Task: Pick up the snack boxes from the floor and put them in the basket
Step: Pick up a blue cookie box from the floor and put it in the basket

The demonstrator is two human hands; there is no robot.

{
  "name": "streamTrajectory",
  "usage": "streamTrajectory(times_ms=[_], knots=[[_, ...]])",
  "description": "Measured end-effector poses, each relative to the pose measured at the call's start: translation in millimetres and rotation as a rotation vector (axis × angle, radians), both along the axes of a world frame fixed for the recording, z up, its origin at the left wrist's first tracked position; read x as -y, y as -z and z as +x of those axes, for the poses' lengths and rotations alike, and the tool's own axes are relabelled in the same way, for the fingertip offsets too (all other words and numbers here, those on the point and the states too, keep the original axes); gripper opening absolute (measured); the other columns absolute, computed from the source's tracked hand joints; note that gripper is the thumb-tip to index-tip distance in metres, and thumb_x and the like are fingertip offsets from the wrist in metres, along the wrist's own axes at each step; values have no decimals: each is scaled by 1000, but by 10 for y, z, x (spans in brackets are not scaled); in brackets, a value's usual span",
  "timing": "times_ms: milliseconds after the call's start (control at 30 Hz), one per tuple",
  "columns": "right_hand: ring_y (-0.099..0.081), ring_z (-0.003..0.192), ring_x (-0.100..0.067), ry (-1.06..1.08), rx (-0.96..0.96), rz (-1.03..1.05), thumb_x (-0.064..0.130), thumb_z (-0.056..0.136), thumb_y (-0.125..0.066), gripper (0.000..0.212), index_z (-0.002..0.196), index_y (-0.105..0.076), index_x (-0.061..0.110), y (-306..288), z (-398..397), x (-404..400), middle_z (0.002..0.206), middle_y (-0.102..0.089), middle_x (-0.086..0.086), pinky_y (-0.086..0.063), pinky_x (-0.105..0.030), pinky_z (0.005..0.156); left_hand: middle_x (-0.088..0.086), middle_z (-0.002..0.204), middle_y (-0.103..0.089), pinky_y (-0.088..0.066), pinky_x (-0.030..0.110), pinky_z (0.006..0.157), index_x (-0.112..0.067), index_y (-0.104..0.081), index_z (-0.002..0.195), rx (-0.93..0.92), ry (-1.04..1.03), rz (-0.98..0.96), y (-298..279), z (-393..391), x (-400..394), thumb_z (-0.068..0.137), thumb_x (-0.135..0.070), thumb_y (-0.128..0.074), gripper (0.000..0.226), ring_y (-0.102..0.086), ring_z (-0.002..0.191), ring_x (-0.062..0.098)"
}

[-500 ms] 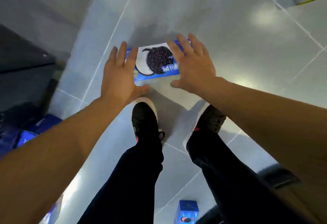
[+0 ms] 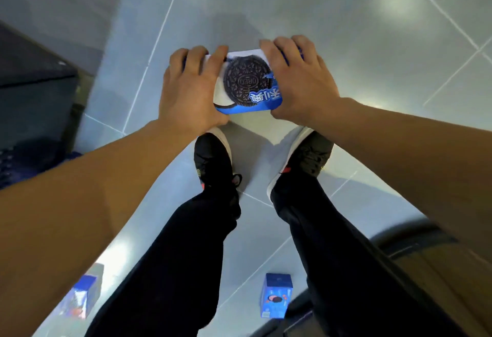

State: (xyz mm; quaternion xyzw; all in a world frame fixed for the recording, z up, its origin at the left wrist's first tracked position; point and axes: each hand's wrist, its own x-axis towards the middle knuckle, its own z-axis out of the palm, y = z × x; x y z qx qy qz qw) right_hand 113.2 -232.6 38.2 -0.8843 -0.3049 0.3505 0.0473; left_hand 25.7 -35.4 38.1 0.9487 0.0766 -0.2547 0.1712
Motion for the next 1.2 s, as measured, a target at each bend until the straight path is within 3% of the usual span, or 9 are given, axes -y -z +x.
streamTrajectory(times_ms=[200, 400, 600, 700, 867, 967, 1100, 1200], knots=[[-20, 140, -30, 100, -15, -22, 34, 58, -79, 111, 150, -17, 22, -1943, -3, 333, 148, -28, 1, -36, -44, 105, 10, 132, -45, -42, 45, 99, -23, -36, 144, 36, 63, -95, -1843, 182, 211, 48, -40, -81, 106, -37, 120, 39], [-20, 140, -31, 223, 43, -7, 40, 56, -80, 114, 150, -18, 21, -4090, -86, 616, 147, -29, -2, -33, -44, 108, 11, 130, -46, -35, 44, 105, -26, -30, 144, 49, 235, -85, -3868, 402, 378, 43, -59, -64, 111, -42, 122, 37], [-24, 138, -30, 341, 172, 38, 44, 56, -78, 113, 150, -21, 20, -5882, -246, 940, 146, -31, -2, -33, -42, 107, 8, 133, -42, -32, 39, 106, -26, -29, 146, 108, 424, -75, -5740, 641, 637, 45, -45, -83, 116, -34, 121, 36], [-27, 136, -30, 425, 249, 60, 47, 52, -77, 113, 149, -24, 21, -6402, -331, 1158, 143, -32, -2, -35, -43, 107, 8, 133, -43, -33, 40, 108, -27, -29, 146, 154, 514, -38, -6317, 768, 833, 42, -50, -80, 119, -35, 122, 35], [-31, 134, -31, 585, 342, 111, 55, 51, -72, 114, 149, -25, 19, -7009, -519, 1675, 144, -34, -4, -36, -44, 109, 5, 131, -45, -36, 44, 104, -30, -30, 145, 262, 704, -42, -6999, 1019, 1352, 31, -66, -60, 123, -40, 123, 31], [-31, 137, -31, 657, 462, 151, 58, 54, -64, 108, 148, -29, 18, -7238, -645, 2045, 145, -34, -6, -34, -45, 111, 6, 133, -45, -26, 35, 109, -26, -30, 147, 283, 810, -40, -7281, 1171, 1778, 34, -65, -63, 124, -38, 126, 29], [-19, 144, -29, 693, 549, 128, 55, 62, -73, 105, 151, -25, 23, -7433, -841, 2596, 156, -21, -5, -24, -41, 118, 6, 134, -45, -23, 32, 106, -25, -27, 147, 204, 890, -46, -7587, 1344, 2473, 42, -63, -75, 121, -37, 125, 26], [-23, 143, -26, 739, 612, 114, 46, 66, -80, 101, 150, -30, 23, -7541, -989, 3078, 156, -24, -3, -26, -38, 118, 5, 130, -49, -30, 33, 103, -29, -31, 146, 89, 876, -109, -7793, 1468, 3027, 41, -63, -70, 117, -45, 119, 24]])
